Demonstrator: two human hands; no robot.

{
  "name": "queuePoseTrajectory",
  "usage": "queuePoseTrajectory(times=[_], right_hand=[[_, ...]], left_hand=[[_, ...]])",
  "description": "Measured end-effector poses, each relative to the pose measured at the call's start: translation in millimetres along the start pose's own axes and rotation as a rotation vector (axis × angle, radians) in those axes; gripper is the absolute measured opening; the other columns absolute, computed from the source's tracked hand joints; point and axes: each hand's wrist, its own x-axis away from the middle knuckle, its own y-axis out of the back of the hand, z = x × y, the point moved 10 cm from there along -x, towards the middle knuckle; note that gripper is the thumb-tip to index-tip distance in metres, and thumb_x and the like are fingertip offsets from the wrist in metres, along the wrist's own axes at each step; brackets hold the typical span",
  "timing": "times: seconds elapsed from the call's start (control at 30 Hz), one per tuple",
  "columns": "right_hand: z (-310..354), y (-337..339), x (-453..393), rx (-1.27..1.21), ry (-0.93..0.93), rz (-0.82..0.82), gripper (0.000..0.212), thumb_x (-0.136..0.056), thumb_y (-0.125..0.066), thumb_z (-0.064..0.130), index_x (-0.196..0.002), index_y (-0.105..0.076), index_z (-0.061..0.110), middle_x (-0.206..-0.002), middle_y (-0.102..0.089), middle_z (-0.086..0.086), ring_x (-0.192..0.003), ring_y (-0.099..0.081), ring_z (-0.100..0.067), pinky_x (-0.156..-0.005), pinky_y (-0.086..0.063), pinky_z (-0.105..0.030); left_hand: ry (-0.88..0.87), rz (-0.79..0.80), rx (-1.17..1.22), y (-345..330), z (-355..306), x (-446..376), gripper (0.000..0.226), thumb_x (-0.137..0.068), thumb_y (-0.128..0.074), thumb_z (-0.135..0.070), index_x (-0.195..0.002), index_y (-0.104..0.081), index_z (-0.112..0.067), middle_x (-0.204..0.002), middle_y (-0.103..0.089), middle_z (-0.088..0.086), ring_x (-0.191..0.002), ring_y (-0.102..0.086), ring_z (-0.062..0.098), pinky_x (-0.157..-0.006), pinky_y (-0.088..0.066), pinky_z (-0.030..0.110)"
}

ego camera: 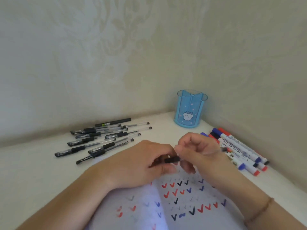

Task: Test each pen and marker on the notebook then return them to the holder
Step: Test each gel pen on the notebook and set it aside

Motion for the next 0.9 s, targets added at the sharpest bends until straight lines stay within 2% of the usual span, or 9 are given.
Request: queuePoseTrajectory(times=[0.07,0.17,0.23,0.3,0.47,0.57,0.7,0.8,0.9], right_hand=[[11,22,0,-0.113,0.054,-0.062,0.026,-0.069,-0.074,0.043,-0.063,-0.063,0.020,-0.046,-0.054,-0.007,-0.044,-0.045,-0.021,-0.048,-0.039,-0.028],[26,47,2,-0.413,0.118,-0.065,0.039,-0.080,-0.059,0.048,-0.066,-0.068,0.012,-0.045,-0.055,-0.013,-0.043,-0.048,-0.023,-0.048,-0.039,-0.024],[28,45,1,-0.479,0.097,0.000,0.042,-0.084,-0.051,0.048,-0.072,-0.073,0.014,-0.051,-0.061,-0.013,-0.045,-0.052,-0.026,-0.050,-0.039,-0.024],[29,41,1,-0.403,0.104,0.018,0.036,-0.074,-0.068,0.052,-0.073,-0.071,0.016,-0.054,-0.061,-0.008,-0.047,-0.054,-0.025,-0.049,-0.041,-0.024],[22,41,3,-0.322,0.057,-0.092,0.047,-0.053,-0.084,0.054,-0.059,-0.059,0.015,-0.042,-0.043,-0.002,-0.041,-0.044,-0.021,-0.046,-0.039,-0.025],[15,25,5,-0.195,-0.004,-0.054,0.042,-0.059,-0.082,0.050,-0.056,-0.060,0.014,-0.041,-0.048,-0.007,-0.039,-0.046,-0.022,-0.045,-0.040,-0.028],[-7,-10,14,0.076,-0.111,0.041,0.034,-0.070,-0.082,0.023,-0.051,-0.055,0.013,-0.048,-0.057,-0.019,-0.040,-0.046,-0.021,-0.045,-0.035,-0.027],[-12,-12,14,0.193,-0.061,-0.024,0.048,-0.075,-0.078,0.009,-0.048,-0.038,0.010,-0.042,-0.040,-0.005,-0.043,-0.033,-0.016,-0.045,-0.026,-0.024],[-9,-18,15,0.280,-0.005,0.014,0.046,-0.074,-0.071,-0.001,-0.049,-0.033,0.004,-0.046,-0.031,-0.003,-0.045,-0.028,-0.010,-0.045,-0.025,-0.021]], left_hand=[[0.085,0.242,-0.038,-20,15,6,0.053,-0.067,-0.061,-0.080,-0.110,-0.058,-0.050,-0.103,-0.058,-0.028,-0.095,-0.046,-0.011,-0.095,-0.041,0.021],[0.081,0.511,-0.197,-33,13,30,0.084,-0.059,-0.080,-0.065,-0.130,-0.038,-0.056,-0.132,-0.032,-0.032,-0.128,-0.022,-0.002,-0.114,-0.012,0.029],[0.046,0.485,-0.243,-27,4,35,0.091,-0.056,-0.085,-0.060,-0.130,-0.033,-0.061,-0.131,-0.028,-0.031,-0.129,-0.020,0.002,-0.117,-0.006,0.039],[0.055,0.436,-0.263,-28,7,30,0.094,-0.053,-0.085,-0.063,-0.129,-0.031,-0.064,-0.126,-0.029,-0.033,-0.128,-0.021,0.001,-0.117,0.001,0.044],[0.106,0.303,-0.329,-14,17,23,0.088,-0.056,-0.080,-0.067,-0.132,-0.037,-0.058,-0.124,-0.031,-0.037,-0.131,-0.017,-0.007,-0.114,0.022,0.040],[0.143,0.304,-0.286,-8,26,25,0.071,-0.060,-0.076,-0.069,-0.124,-0.046,-0.056,-0.126,-0.033,-0.035,-0.133,-0.017,-0.007,-0.116,0.016,0.038],[0.163,0.221,-0.229,-6,30,19,0.055,-0.070,-0.040,-0.083,-0.105,-0.057,-0.044,-0.116,-0.043,-0.029,-0.121,-0.031,0.000,-0.114,-0.019,0.043],[0.176,0.196,-0.248,-10,35,15,0.038,-0.075,-0.063,-0.068,-0.097,-0.054,-0.039,-0.110,-0.041,-0.024,-0.116,-0.028,0.005,-0.110,-0.022,0.038],[0.176,0.210,-0.206,-12,40,15,0.039,-0.072,-0.069,-0.064,-0.097,-0.054,-0.038,-0.110,-0.040,-0.026,-0.117,-0.027,0.005,-0.110,-0.020,0.037]])
